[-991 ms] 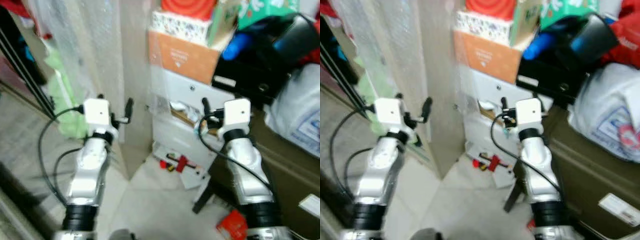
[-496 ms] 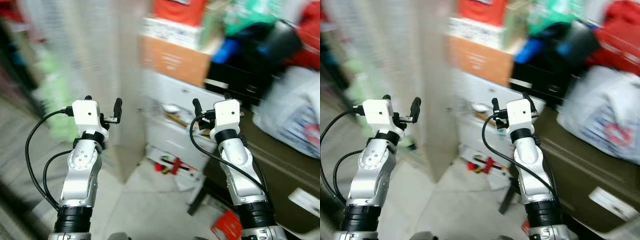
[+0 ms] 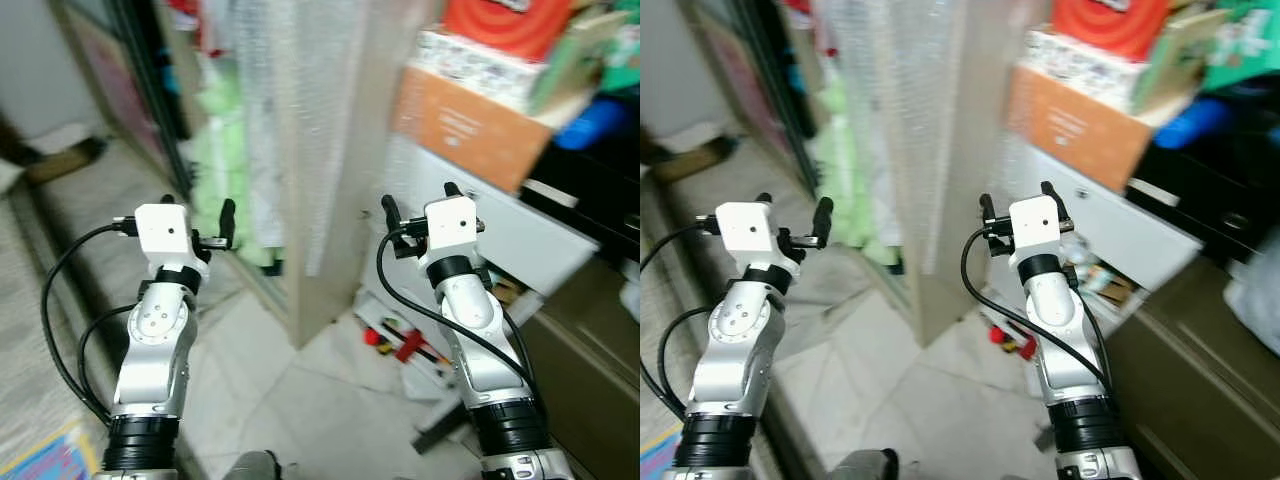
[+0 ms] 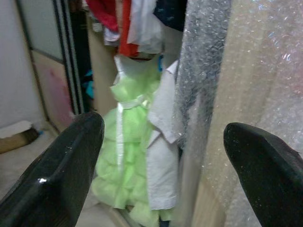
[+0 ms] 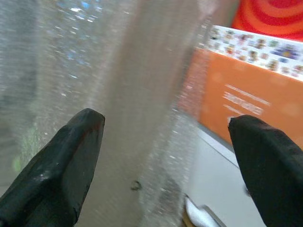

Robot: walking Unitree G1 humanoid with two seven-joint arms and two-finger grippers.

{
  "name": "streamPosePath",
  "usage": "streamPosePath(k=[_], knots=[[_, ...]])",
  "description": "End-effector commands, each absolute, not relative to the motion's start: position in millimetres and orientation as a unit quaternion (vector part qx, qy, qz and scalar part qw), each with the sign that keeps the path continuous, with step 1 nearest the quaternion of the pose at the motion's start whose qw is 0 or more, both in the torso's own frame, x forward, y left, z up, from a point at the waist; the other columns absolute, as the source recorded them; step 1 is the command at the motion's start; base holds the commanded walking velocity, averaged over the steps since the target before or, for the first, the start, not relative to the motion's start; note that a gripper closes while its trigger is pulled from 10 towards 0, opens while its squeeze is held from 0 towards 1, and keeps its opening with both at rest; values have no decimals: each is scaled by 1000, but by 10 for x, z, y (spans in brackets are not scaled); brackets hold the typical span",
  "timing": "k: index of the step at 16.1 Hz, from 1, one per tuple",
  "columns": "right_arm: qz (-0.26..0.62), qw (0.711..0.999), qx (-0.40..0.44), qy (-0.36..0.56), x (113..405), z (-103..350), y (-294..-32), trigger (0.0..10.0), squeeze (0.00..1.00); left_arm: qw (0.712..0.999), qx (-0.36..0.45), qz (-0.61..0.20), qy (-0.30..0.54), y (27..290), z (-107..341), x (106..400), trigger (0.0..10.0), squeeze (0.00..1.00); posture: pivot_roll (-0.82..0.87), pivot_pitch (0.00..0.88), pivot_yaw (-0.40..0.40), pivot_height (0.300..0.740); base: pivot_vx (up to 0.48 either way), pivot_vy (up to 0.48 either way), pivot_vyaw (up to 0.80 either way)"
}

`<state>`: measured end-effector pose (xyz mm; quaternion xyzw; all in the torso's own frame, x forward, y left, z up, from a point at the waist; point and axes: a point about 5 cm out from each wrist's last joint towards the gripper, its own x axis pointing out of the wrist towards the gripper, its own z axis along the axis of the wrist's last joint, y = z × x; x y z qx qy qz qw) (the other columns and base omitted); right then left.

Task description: Clean up the room

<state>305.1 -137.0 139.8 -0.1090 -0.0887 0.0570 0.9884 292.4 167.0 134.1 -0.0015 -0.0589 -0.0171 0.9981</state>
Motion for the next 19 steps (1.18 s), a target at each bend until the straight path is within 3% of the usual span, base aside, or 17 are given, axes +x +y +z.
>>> streamPosePath(k=[1, 7, 13, 19], knots=[[58, 988, -110, -96, 3068, 1424, -1355, 10000, 0, 998, 7, -16, -60, 1666, 1353, 2932, 10000, 0, 3, 0, -6, 740, 0, 0, 800], [64, 989, -107, -86, 3132, 1277, -1259, 10000, 0, 999, 38, 5, -33, 1770, 1117, 2884, 10000, 0, 32, 0, 26, 740, 0, 0, 800], [82, 986, -111, -92, 3203, 1228, -1186, 10000, 0, 998, 54, -4, -43, 1740, 1108, 2941, 10000, 0, 45, 0, 27, 740, 0, 0, 800], [105, 983, -116, -90, 3120, 1114, -1152, 10000, 0, 999, 48, -15, -19, 1671, 931, 2819, 10000, 0, 39, 0, 17, 740, 0, 0, 800]])
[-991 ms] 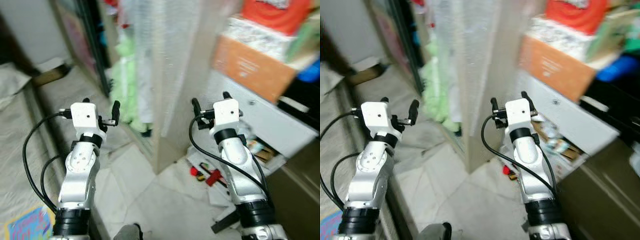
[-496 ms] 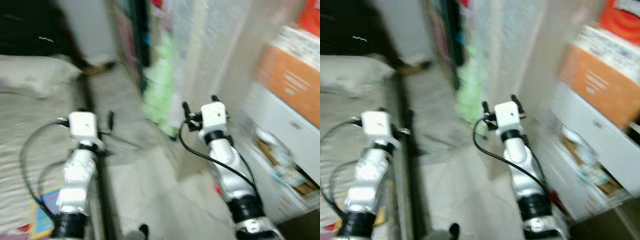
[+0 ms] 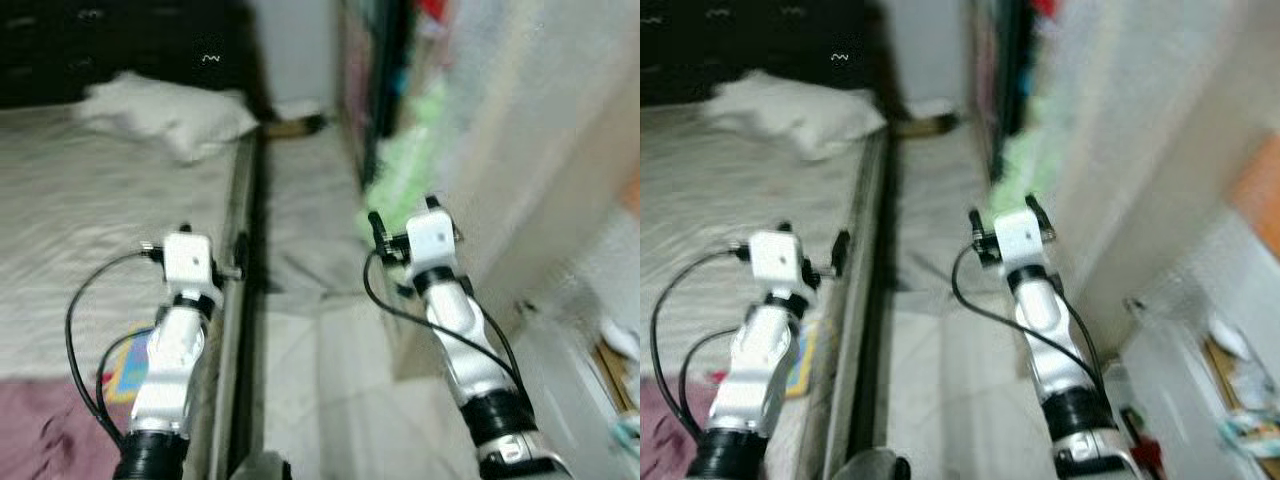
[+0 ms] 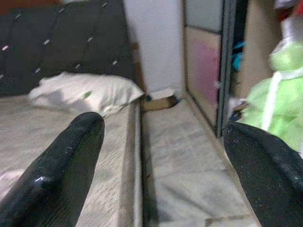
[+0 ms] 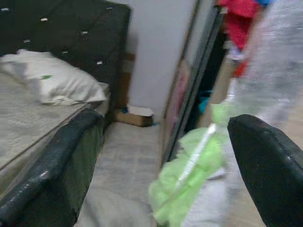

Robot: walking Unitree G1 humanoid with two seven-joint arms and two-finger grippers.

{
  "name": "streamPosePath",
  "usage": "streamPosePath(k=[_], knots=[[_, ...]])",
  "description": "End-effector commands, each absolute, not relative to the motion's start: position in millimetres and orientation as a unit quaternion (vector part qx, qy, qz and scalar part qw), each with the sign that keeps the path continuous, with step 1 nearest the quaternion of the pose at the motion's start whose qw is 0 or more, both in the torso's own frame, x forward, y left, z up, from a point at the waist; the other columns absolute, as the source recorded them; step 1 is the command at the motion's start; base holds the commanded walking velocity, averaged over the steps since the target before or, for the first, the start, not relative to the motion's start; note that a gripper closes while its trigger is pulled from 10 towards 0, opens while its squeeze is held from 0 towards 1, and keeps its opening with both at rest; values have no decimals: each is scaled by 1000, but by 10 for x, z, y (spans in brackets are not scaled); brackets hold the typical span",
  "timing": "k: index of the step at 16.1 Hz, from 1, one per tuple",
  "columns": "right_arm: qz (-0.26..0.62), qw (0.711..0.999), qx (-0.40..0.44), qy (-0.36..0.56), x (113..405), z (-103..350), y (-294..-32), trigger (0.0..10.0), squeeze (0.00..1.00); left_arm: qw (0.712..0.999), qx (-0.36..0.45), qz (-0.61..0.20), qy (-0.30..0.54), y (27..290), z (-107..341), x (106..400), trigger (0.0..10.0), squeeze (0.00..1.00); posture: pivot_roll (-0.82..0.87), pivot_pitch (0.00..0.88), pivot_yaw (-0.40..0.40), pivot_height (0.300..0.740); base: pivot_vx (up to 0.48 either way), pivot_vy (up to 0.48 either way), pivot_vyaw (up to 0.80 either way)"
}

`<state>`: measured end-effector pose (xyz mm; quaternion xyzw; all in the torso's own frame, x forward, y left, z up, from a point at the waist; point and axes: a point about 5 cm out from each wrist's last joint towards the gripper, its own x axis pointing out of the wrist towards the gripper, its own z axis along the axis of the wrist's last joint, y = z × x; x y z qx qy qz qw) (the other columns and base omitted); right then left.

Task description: Clean up the room

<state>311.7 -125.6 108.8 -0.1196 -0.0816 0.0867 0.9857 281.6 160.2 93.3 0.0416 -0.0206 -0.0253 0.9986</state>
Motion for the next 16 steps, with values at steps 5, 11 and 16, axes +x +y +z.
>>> streamPosePath(k=[5, 11, 16], knots=[[109, 983, -118, -94, 3104, 1101, -1160, 10000, 0, 999, 41, -1, -22, 1686, 921, 2778, 10000, 0, 44, 0, 6, 740, 0, 0, 800], [102, 984, -118, -85, 3050, 1108, -1252, 10000, 0, 999, 10, 12, -41, 1678, 1096, 2761, 10000, 0, 39, 0, -38, 740, 0, 0, 800], [108, 983, -114, -92, 3078, 1200, -1217, 10000, 0, 999, -4, 7, -51, 1601, 1209, 2767, 10000, 0, 29, 0, -52, 740, 0, 0, 800]])
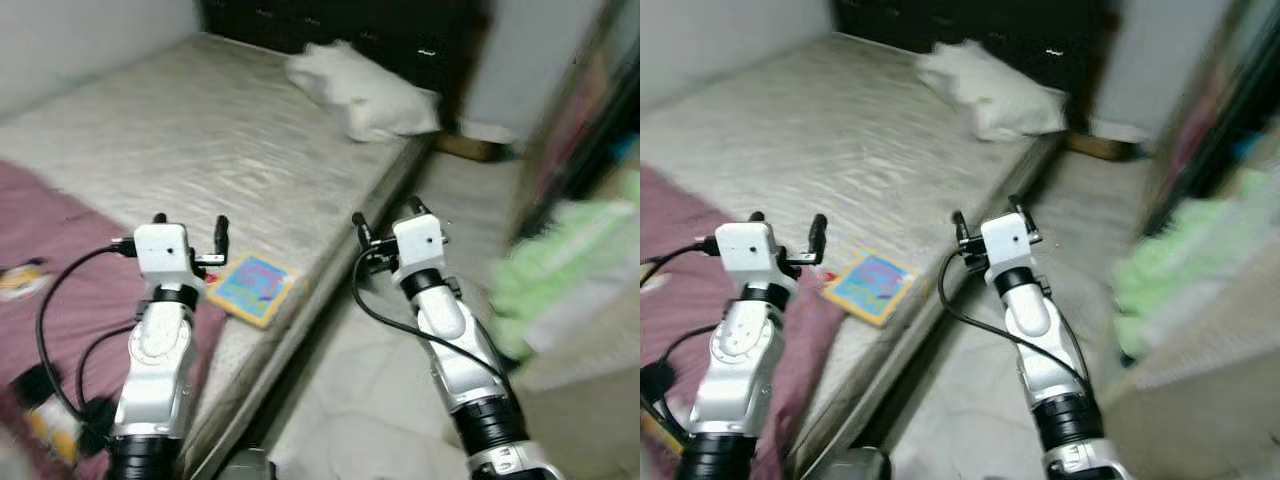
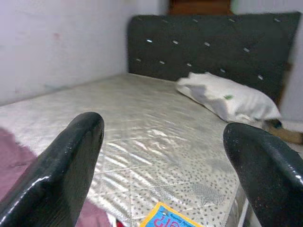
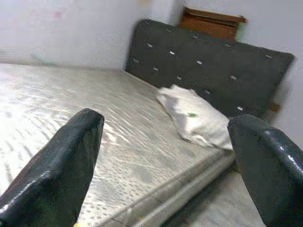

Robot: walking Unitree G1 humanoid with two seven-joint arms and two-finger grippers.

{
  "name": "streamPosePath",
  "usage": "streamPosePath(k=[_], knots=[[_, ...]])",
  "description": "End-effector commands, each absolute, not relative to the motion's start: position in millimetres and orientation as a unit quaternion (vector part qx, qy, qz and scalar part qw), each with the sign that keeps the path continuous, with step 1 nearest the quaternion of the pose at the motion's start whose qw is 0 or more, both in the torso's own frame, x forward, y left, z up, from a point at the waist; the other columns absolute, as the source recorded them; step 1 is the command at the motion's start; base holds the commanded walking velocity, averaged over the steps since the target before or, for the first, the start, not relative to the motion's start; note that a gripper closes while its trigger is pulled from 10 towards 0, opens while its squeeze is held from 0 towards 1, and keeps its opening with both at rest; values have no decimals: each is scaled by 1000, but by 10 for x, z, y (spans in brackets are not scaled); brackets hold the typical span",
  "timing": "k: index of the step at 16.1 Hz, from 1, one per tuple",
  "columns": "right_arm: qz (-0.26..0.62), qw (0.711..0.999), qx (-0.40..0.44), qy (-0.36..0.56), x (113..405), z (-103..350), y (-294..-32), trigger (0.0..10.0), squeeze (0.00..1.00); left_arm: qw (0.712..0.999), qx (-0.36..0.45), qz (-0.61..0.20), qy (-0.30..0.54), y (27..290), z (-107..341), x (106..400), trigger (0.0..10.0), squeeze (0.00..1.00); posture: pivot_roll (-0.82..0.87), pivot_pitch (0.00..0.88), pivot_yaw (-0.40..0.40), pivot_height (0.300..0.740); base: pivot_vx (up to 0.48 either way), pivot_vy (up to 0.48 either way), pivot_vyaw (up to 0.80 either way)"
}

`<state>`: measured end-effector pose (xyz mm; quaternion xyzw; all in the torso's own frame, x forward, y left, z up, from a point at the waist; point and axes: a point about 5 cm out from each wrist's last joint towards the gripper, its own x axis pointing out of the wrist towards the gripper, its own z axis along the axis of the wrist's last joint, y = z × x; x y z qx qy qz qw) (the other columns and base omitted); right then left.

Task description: Clean up the room

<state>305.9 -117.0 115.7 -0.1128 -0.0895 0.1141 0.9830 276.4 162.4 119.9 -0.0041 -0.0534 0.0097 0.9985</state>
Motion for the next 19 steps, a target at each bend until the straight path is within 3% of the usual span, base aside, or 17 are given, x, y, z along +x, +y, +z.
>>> streamPosePath(k=[1, 19], knots=[[111, 982, -115, -96, 3091, 1235, -1209, 10000, 0, 999, -8, 7, -46, 1576, 1188, 2740, 10000, 0, 29, 0, -59, 740, 0, 0, 800], [145, 979, -96, -107, 3087, 1339, -1082, 10000, 0, 999, -13, 19, -43, 1599, 1262, 2774, 10000, 0, 33, 0, -50, 740, 0, 0, 800]])
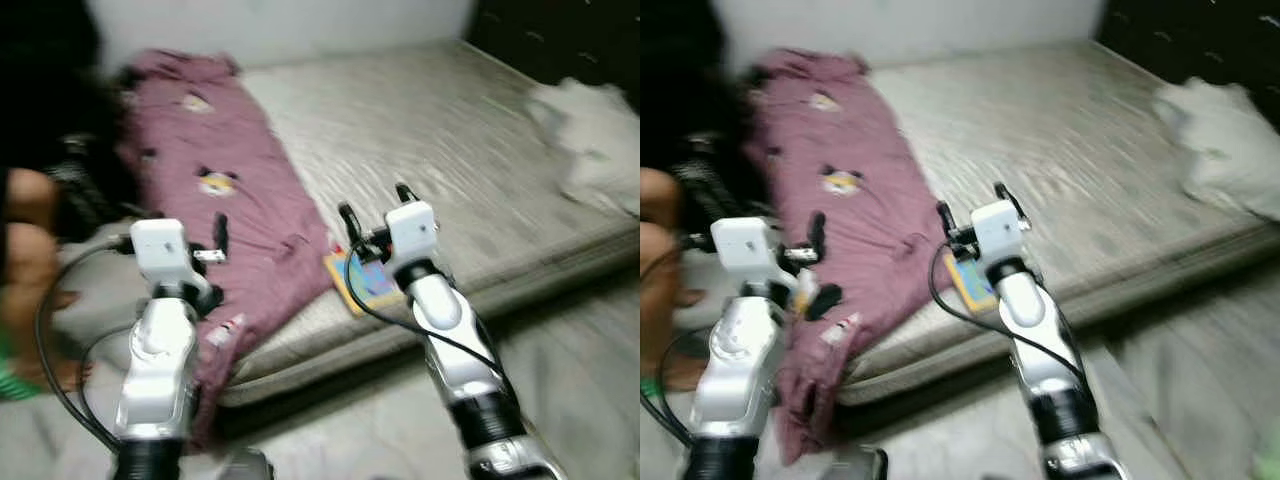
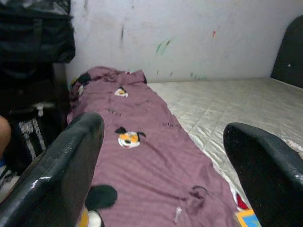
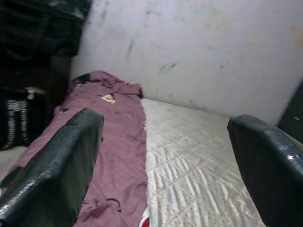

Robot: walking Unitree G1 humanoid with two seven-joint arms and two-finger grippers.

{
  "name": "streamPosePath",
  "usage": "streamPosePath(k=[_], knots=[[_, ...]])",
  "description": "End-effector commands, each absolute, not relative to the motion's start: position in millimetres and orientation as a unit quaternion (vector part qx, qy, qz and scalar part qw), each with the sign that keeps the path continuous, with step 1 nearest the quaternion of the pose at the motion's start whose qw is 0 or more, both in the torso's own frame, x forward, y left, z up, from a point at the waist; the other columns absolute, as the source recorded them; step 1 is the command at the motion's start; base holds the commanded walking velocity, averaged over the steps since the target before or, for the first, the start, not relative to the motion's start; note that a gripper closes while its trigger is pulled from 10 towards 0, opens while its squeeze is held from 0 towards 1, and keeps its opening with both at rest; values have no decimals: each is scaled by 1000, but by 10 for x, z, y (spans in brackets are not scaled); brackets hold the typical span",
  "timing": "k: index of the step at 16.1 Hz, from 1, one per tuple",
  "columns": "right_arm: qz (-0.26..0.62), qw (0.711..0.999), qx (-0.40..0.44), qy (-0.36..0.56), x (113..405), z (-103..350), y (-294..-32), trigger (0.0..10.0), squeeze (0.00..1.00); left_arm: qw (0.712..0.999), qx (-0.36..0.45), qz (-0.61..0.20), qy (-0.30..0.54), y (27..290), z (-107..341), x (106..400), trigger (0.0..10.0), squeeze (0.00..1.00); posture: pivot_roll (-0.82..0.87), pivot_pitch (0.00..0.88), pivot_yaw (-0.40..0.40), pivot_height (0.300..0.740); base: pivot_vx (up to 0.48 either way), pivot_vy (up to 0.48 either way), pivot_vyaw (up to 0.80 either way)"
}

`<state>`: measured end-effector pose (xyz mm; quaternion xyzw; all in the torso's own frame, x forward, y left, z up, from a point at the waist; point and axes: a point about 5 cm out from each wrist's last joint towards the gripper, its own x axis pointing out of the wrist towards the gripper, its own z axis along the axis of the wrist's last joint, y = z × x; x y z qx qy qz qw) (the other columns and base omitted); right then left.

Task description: Clean up the room

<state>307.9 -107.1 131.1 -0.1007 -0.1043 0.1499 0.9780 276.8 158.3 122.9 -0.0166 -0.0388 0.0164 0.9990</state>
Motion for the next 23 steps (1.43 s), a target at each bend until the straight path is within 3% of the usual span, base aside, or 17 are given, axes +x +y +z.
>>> streamPosePath(k=[1, 11, 19, 23], knots=[[146, 979, -95, -108, 3086, 1348, -1079, 10000, 0, 999, -13, 16, -43, 1592, 1268, 2772, 10000, 0, 33, 0, -52, 740, 0, 0, 800], [148, 978, -90, -113, 3075, 1363, -1074, 10000, 0, 999, -16, 4, -40, 1565, 1266, 2768, 10000, 0, 31, 0, -54, 740, 0, 0, 772], [143, 979, -89, -111, 3091, 1363, -1090, 10000, 0, 999, -18, -7, -46, 1549, 1282, 2767, 10000, 0, 31, 0, -57, 740, 0, 0, 0], [144, 979, -89, -111, 3100, 1362, -1092, 10000, 0, 998, -20, -18, -51, 1531, 1288, 2761, 10000, 0, 34, 0, -58, 740, 321, 0, 0]])
